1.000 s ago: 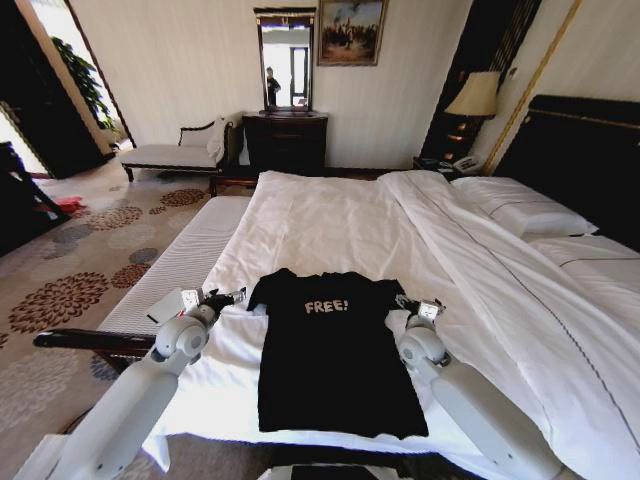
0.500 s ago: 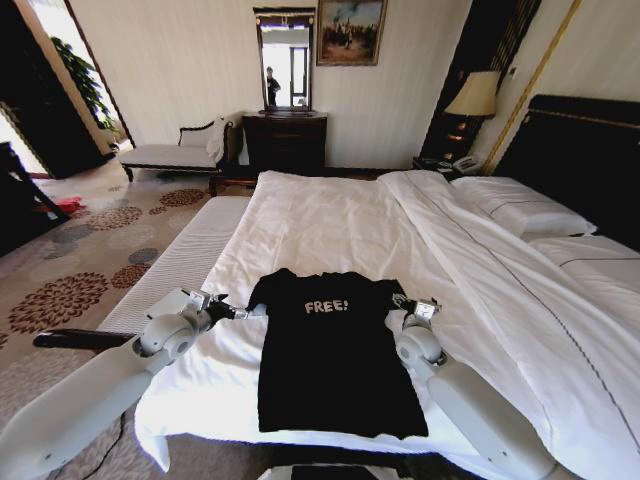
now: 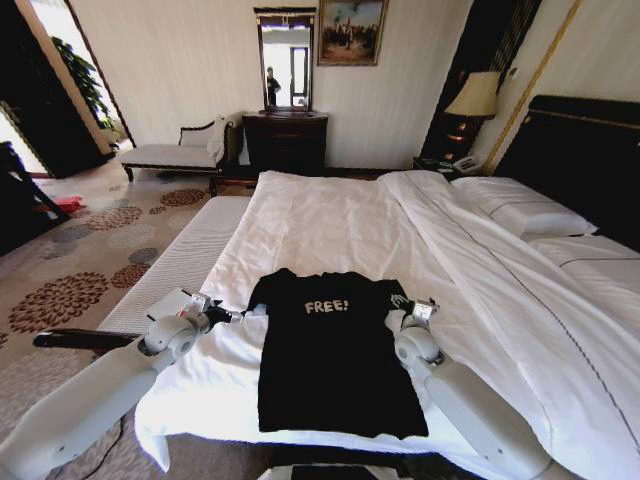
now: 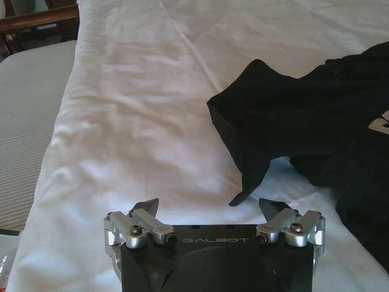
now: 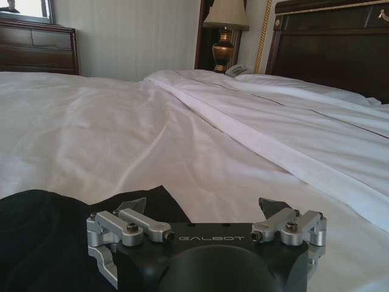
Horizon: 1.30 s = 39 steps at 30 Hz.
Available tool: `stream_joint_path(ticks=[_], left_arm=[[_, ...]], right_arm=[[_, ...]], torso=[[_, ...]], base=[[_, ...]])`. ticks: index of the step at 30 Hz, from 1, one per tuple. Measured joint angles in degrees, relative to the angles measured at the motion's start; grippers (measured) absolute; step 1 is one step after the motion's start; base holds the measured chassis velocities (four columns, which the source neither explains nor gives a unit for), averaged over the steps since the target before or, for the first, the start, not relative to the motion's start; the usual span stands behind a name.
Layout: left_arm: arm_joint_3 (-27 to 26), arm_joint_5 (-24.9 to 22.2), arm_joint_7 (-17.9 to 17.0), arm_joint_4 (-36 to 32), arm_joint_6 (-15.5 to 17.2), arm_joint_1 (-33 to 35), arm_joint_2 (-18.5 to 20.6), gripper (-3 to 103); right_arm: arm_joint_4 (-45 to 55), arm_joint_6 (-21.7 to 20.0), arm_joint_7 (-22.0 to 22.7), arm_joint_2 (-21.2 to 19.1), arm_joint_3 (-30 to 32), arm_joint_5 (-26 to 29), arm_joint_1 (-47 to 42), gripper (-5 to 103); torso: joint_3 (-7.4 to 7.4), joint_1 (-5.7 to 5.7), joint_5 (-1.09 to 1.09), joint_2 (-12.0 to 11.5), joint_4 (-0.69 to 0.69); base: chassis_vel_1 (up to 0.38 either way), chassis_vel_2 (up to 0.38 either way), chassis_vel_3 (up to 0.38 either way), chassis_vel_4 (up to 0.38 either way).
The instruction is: Fold the clothes on the bed.
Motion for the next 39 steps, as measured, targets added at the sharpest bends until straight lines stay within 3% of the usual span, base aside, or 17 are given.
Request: stream_joint_path(ticks=[1, 9, 10, 12, 13, 17, 19, 22, 26, 39], left_arm=[[0.0, 0.0, 0.0, 0.0, 0.0, 0.0, 0.0, 94], [0.26, 1.07, -0.51, 1.91, -0.9, -0.06, -2.86, 62], [0.26, 1.1, -0.51, 2.0, -0.98, -0.1, -2.92, 62], [0.21, 1.12, -0.52, 2.11, -1.32, -0.14, -3.0, 51], [0.21, 1.12, -0.52, 2.11, -1.32, -0.14, -3.0, 51], [0.0, 1.3, -1.01, 2.7, -2.04, -0.26, -3.61, 30], [-0.03, 1.32, -1.12, 2.8, -2.14, -0.31, -3.76, 30], [-0.11, 1.44, -1.44, 3.2, -2.42, -0.49, -4.53, 14], [-0.26, 1.48, -1.55, 3.12, -2.61, -0.53, -4.8, 3], [-2.38, 1.56, -1.62, 2.0, -3.59, 1.23, -4.81, 0]], right_arm=[[0.0, 0.0, 0.0, 0.0, 0.0, 0.0, 0.0, 100], [0.01, 0.0, 0.19, 0.03, -0.51, -0.03, 0.33, 100], [0.02, 0.0, 0.2, 0.01, -0.51, -0.05, 0.33, 100], [0.04, 0.0, 0.21, 0.0, -0.51, -0.06, 0.35, 100], [0.04, 0.0, 0.21, 0.0, -0.51, -0.06, 0.35, 100], [-0.03, 0.0, 0.24, 0.02, -0.52, -0.24, 0.35, 100], [-0.04, 0.01, 0.24, 0.02, -0.52, -0.26, 0.34, 100], [-0.11, 0.03, 0.25, 0.02, -0.52, -0.31, 0.3, 100], [-0.16, 0.05, 0.26, -0.02, -0.53, -0.37, 0.29, 100], [0.09, 0.07, 0.33, 0.06, -1.1, -0.56, 0.62, 100]], torso=[[0.0, 0.0, 0.0, 0.0, 0.0], [0.0, 0.0, -0.01, 0.0, 0.0], [0.0, 0.0, 0.0, 0.0, 0.0], [0.0, 0.0, 0.0, 0.0, 0.0], [0.0, 0.0, 0.0, 0.0, 0.0], [0.0, 0.0, -0.01, 0.0, 0.01], [0.0, 0.0, 0.0, 0.0, 0.01], [0.0, 0.0, -0.01, 0.0, 0.01], [0.0, 0.0, -0.01, 0.0, 0.0], [0.0, 0.0, -0.01, 0.0, 0.01]], base=[[0.0, 0.0, 0.0, 0.0], [0.0, 0.0, 0.0, 0.0], [0.0, 0.0, 0.0, 0.0], [0.0, 0.0, 0.0, 0.0], [0.0, 0.0, 0.0, 0.0], [0.0, 0.0, 0.0, 0.0], [0.0, 0.0, 0.0, 0.0], [0.0, 0.0, 0.0, 0.0], [0.0, 0.0, 0.0, 0.0], [0.0, 0.0, 0.0, 0.0]])
